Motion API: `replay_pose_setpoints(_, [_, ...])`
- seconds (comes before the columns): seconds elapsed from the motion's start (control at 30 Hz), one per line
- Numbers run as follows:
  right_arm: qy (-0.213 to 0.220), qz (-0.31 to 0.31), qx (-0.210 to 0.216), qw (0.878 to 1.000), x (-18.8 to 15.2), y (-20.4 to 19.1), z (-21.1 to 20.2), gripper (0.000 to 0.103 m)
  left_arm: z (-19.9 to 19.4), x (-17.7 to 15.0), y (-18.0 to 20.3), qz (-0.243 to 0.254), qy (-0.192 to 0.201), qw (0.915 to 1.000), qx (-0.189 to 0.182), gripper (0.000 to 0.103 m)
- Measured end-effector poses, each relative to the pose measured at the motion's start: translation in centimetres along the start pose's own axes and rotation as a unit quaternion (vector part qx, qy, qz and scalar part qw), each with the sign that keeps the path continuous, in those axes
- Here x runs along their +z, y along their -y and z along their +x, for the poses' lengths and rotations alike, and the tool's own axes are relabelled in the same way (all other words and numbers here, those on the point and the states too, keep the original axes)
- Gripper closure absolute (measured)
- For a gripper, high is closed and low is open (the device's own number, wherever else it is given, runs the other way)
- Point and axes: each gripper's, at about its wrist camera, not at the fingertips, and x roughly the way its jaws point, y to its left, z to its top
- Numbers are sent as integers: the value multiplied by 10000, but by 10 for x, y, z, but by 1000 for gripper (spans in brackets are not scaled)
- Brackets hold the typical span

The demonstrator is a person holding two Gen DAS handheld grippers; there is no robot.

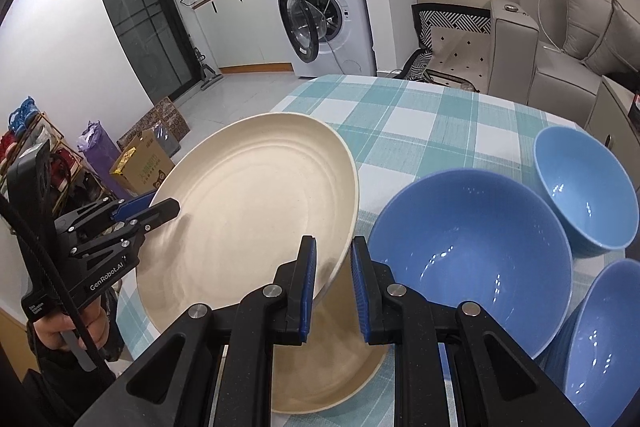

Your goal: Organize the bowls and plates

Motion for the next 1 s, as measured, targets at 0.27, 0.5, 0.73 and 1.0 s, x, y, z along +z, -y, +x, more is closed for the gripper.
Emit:
replay_pose_setpoints(0.27, [75,48,-6,10000,-18,2,0,85,0,-13,3,61,-73,9999,-77,81])
replay_pose_setpoints(0.5, [134,104,-61,9998,-35,0,3,85,1,-18,8,87,-132,9999,-39,81])
replay_pose_setpoints(0.73, [140,231,-75,9996,-51,4,7,85,0,-25,13,152,-145,9998,-59,81])
replay_pose_setpoints(1.0, [131,315,-85,9994,-68,6,6,85,5,-32,23,296,-210,9993,69,81])
